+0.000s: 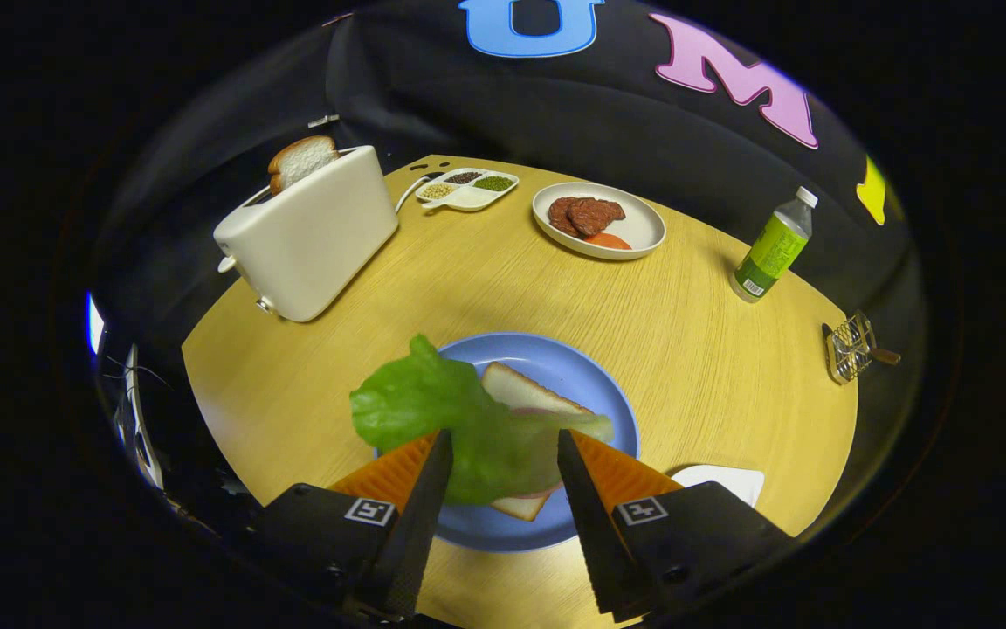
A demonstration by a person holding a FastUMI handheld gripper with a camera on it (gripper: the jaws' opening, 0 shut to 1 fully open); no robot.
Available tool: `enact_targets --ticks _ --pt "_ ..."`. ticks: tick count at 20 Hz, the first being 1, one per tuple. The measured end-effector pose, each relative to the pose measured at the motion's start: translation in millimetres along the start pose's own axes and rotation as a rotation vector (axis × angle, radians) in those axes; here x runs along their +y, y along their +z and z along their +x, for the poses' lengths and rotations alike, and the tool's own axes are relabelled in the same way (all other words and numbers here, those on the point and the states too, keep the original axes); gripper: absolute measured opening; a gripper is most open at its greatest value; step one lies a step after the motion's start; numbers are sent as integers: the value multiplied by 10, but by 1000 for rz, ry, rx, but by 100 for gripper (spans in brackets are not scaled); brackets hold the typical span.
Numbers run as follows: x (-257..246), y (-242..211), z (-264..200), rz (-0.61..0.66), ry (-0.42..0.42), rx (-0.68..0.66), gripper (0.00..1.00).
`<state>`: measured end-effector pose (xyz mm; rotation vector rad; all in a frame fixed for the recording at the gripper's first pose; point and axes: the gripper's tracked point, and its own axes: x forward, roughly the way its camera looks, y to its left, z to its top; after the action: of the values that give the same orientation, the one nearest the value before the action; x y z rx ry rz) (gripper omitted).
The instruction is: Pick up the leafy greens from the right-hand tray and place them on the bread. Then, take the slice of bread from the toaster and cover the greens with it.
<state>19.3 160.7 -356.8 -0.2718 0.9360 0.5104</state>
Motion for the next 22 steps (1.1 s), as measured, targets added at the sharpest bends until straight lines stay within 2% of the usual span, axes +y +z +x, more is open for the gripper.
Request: enact_targets --ticks 2,5,12,17,22 --pt "24 -1 -26 10 7 -6 79" --pt "34 80 -130 20 9 -44 99" --pt "260 771 -617 29 40 -237 100" --pt "745 1538 -897 1 112 -356 99" --pt "1317 2118 -882 -55 166 -410 100"
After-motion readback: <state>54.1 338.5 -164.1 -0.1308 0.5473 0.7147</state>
